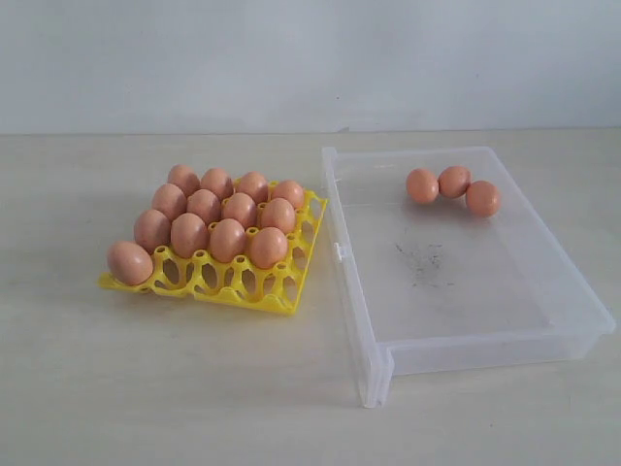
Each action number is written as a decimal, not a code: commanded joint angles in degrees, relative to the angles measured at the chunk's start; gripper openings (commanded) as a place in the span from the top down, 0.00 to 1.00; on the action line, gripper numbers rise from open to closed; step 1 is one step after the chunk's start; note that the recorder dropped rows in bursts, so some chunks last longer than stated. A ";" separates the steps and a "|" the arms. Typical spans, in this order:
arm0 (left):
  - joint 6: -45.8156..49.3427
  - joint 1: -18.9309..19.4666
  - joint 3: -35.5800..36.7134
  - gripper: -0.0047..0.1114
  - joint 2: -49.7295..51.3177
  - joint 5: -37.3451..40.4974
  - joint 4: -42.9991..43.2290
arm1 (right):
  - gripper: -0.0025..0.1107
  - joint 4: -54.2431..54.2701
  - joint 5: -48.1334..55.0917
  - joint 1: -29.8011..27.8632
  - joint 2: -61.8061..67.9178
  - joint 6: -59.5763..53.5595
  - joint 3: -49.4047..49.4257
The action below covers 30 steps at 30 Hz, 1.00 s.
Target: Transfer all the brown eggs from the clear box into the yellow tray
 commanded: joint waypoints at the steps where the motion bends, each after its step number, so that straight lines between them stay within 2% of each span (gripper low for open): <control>1: 0.20 -0.22 -0.15 0.93 -0.07 -0.32 -0.27 | 0.98 -0.40 -2.84 0.09 0.23 0.32 3.01; 6: 0.20 -0.22 -0.15 0.93 -0.07 -0.32 -0.27 | 0.98 -0.40 1.12 0.09 3.85 0.89 5.11; 14: 0.20 -0.22 -0.15 0.93 -0.07 -0.32 -0.27 | 0.98 -0.40 3.13 -0.18 12.10 8.98 5.12; 21: 0.20 -0.22 -0.15 0.93 -0.07 -0.32 -0.27 | 0.98 -0.40 3.56 -0.26 22.90 17.01 0.69; 25: 0.20 -0.22 -0.15 0.93 -0.07 -0.32 -0.27 | 0.98 7.40 -0.19 -3.77 29.74 16.12 -4.16; 30: 0.20 -0.22 -0.15 0.93 -0.07 -0.32 -0.27 | 0.98 29.00 -12.38 -13.18 36.69 0.57 -11.33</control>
